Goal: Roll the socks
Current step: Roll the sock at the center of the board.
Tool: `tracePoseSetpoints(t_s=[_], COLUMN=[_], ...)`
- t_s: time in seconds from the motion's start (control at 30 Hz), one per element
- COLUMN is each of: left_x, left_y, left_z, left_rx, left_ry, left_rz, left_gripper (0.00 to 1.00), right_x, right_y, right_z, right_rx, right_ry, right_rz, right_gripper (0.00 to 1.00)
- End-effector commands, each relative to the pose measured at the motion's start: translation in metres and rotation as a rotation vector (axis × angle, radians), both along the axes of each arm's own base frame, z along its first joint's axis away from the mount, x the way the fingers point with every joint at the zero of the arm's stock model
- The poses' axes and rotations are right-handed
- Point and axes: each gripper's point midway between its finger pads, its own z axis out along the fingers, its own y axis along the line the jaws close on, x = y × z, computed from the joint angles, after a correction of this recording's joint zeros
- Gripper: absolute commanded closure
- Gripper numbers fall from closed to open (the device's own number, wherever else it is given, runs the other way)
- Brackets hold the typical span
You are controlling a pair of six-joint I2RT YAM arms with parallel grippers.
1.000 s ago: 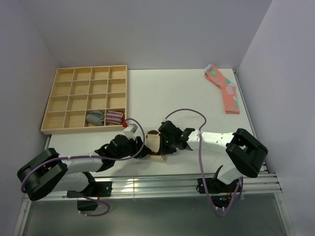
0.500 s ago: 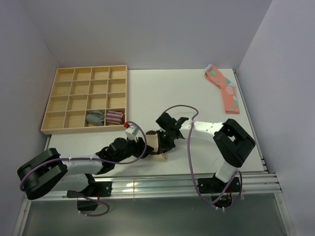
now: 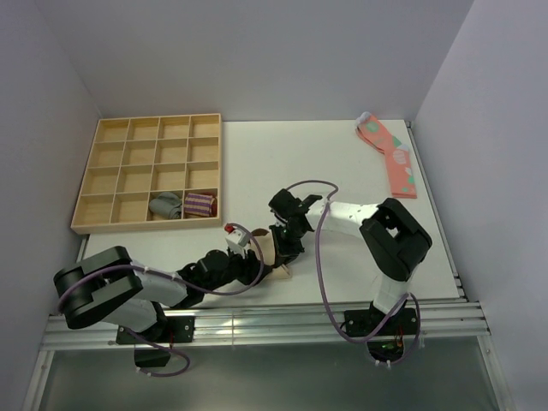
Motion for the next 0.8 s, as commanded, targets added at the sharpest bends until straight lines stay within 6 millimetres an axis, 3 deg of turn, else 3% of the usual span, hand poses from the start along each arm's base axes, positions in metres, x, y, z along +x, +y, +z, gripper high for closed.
tracePoseSetpoints(t_s=[0.0, 0.6, 0.77], left_x=[0.001, -0.015, -0.015], left_y=[-0.006, -0.010, -0.011], left_z=[0.008, -0.018, -0.025], left_rx=[-0.032, 0.021, 0.055], left_ry=[-0.049, -0.003, 0.011], left_rz=[-0.009, -0.048, -0.039], left_gripper=[0.54, 0.54, 0.65], right_x=[-0.004, 0.001, 0.002], right_y=[-0.033, -0.029, -0.027], right_z=[-0.021, -0.020, -0.019], right_rx=[-0.156, -0.149, -0.134], right_ry=[0.012, 0.035, 0.031], right_rz=[0.027, 0.024, 0.020], right_gripper=[1.00, 1.00, 1.00])
